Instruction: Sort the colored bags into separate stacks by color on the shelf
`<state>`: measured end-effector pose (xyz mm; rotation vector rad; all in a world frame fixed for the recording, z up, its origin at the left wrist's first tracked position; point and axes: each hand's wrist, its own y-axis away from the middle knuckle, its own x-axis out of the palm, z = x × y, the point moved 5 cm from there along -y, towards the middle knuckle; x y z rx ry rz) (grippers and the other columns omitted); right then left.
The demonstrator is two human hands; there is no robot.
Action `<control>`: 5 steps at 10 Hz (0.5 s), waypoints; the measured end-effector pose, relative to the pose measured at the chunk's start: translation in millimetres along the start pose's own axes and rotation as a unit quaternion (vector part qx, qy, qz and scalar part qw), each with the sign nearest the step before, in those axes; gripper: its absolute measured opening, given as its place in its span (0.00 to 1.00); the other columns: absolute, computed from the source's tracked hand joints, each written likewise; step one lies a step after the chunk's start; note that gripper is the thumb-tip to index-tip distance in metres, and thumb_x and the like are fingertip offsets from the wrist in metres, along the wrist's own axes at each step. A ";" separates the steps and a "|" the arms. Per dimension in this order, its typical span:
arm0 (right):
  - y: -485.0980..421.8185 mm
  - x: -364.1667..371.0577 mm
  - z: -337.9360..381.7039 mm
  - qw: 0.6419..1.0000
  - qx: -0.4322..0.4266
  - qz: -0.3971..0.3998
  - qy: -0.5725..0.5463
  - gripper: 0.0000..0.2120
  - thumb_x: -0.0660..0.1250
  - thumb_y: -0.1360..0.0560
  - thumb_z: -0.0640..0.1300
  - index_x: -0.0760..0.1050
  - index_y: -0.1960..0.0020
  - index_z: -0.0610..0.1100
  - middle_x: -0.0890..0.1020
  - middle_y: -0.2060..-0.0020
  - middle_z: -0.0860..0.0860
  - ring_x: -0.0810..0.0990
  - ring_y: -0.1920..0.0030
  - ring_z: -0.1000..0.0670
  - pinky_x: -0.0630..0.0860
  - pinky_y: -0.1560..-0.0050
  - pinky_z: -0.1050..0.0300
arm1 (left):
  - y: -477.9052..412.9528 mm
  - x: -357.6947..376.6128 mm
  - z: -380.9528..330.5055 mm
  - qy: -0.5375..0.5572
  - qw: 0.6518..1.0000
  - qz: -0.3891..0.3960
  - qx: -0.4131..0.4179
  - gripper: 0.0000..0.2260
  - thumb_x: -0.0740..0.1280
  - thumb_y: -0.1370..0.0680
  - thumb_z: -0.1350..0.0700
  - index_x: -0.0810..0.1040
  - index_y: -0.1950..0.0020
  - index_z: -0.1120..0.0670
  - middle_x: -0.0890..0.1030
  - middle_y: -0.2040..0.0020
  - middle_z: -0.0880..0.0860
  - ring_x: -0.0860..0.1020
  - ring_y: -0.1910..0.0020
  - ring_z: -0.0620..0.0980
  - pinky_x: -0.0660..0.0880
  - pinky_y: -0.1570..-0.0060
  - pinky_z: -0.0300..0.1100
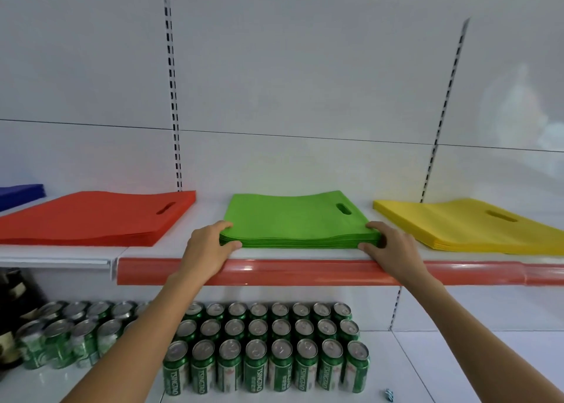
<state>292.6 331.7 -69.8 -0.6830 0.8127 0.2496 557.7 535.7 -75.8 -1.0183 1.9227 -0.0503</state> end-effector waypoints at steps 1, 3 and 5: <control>3.3 1.0 3.4 1.000 -0.003 0.012 -0.003 0.24 0.70 0.27 0.47 0.71 0.33 0.43 0.78 0.59 0.47 0.73 0.59 0.49 0.65 0.63 0.59 | 5.7 -2.4 -7.9 -0.041 0.999 0.001 0.012 0.23 0.66 0.23 0.50 0.68 0.31 0.56 0.76 0.38 0.58 0.73 0.39 0.57 0.69 0.44 0.45; 13.1 -3.7 11.8 0.999 -0.021 0.048 0.004 0.28 0.66 0.24 0.48 0.62 0.28 0.40 0.74 0.38 0.43 0.73 0.44 0.46 0.68 0.48 0.57 | 16.7 -3.4 -11.8 -0.116 0.991 0.062 0.010 0.27 0.58 0.21 0.45 0.59 0.28 0.58 0.72 0.36 0.60 0.72 0.38 0.58 0.69 0.43 0.48; 27.1 -10.4 3.8 0.996 0.002 0.083 0.033 0.29 0.61 0.21 0.48 0.55 0.26 0.39 0.69 0.32 0.41 0.69 0.34 0.42 0.68 0.39 0.52 | 37.7 3.3 -14.2 -0.177 0.979 0.097 0.011 0.32 0.55 0.21 0.42 0.46 0.23 0.55 0.66 0.29 0.60 0.68 0.32 0.57 0.67 0.35 0.51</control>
